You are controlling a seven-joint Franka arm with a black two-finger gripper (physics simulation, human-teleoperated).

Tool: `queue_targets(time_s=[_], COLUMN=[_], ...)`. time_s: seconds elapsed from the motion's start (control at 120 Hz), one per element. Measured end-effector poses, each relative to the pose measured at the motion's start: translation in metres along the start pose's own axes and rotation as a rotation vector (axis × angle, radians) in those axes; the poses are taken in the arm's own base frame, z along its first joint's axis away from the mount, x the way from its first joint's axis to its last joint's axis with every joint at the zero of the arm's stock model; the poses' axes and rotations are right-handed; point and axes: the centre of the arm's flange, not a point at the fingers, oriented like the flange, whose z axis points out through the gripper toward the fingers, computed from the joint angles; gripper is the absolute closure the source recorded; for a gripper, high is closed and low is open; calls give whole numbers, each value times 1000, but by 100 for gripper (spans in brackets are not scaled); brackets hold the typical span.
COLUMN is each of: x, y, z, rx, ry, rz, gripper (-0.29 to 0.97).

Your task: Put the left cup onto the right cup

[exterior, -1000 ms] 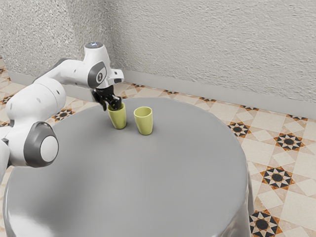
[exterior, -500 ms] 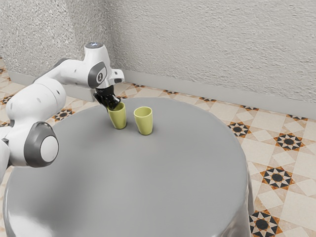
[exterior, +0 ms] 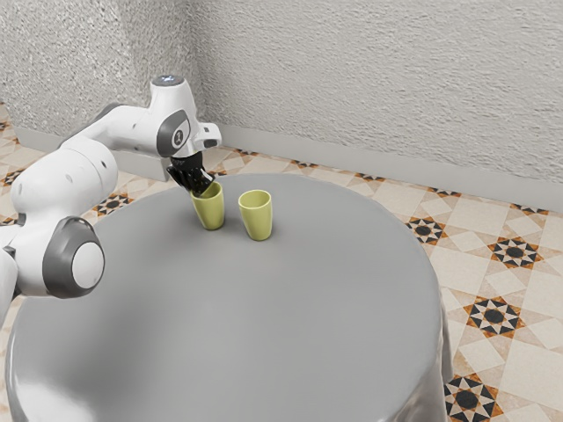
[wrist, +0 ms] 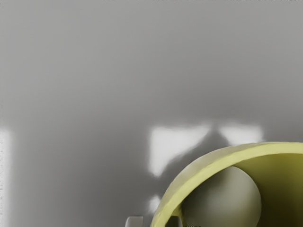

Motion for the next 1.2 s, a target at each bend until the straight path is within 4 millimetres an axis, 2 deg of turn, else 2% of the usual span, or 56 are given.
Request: queue_targets(time_s=[0.217,0.417,0.742,1.0,1.2], x=[1,0,-2,-3,-5], y=[4,5,1,4,6], z=[-4,-18,-68,-95,-126], rx=[0,0,4,4,11], ry=[0,-2,31,49,76], rz=[2,4,-2,0,1], gripper=[77,78,78,79,79])
